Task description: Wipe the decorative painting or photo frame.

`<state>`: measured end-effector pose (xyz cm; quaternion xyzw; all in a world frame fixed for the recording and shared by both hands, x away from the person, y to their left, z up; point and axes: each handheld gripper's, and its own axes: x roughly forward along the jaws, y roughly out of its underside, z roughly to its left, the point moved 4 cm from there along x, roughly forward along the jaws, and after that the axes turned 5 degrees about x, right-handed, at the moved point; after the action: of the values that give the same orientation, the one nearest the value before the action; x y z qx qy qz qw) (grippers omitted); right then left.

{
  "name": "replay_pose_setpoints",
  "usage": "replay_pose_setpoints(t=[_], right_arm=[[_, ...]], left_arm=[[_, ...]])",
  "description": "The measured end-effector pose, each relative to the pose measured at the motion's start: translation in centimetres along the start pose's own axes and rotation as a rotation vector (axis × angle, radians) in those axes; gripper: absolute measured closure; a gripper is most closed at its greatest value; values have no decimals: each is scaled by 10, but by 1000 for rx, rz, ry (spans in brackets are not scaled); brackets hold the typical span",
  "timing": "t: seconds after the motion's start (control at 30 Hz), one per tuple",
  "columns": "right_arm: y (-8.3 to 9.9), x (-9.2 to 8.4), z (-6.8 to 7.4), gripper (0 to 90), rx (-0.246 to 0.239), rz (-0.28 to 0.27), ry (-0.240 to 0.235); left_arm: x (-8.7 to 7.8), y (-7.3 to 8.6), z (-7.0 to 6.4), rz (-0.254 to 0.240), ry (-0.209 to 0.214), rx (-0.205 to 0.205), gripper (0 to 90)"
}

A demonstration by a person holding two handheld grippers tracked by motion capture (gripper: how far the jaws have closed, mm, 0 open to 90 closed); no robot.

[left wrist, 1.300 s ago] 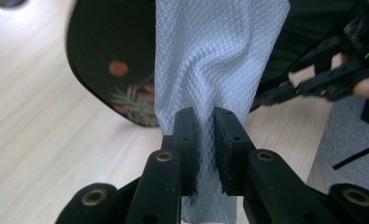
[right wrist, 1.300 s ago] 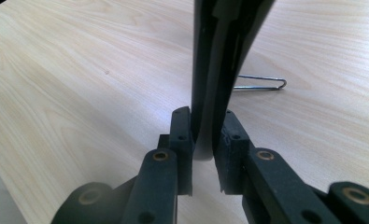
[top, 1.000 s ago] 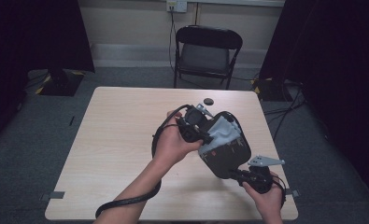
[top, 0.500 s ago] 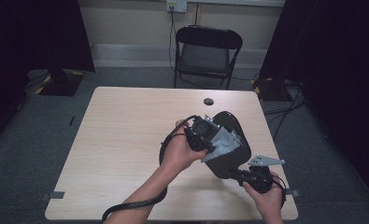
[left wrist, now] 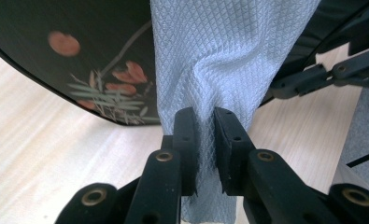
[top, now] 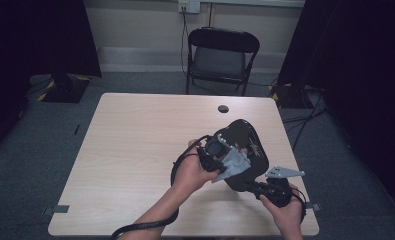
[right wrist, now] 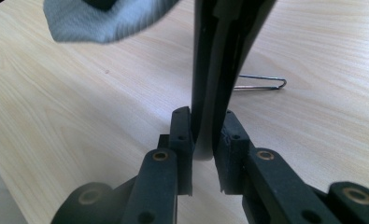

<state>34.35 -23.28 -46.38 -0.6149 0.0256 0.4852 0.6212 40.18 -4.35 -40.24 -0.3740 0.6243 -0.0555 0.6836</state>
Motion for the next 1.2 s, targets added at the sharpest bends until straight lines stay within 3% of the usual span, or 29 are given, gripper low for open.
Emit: replay_pose_setpoints(t=[0.73,1.03,1.2], right_arm=[[0,0,1,789,2,-1,3],[0,0,1,789,3,-5,2],[0,0,1,789,3,-7,1]], left_arm=[[53,47,0,68,23,-78,800],[68,60,-1,101,36,-90,801],[69,63,-2,93,36,-94,801]])
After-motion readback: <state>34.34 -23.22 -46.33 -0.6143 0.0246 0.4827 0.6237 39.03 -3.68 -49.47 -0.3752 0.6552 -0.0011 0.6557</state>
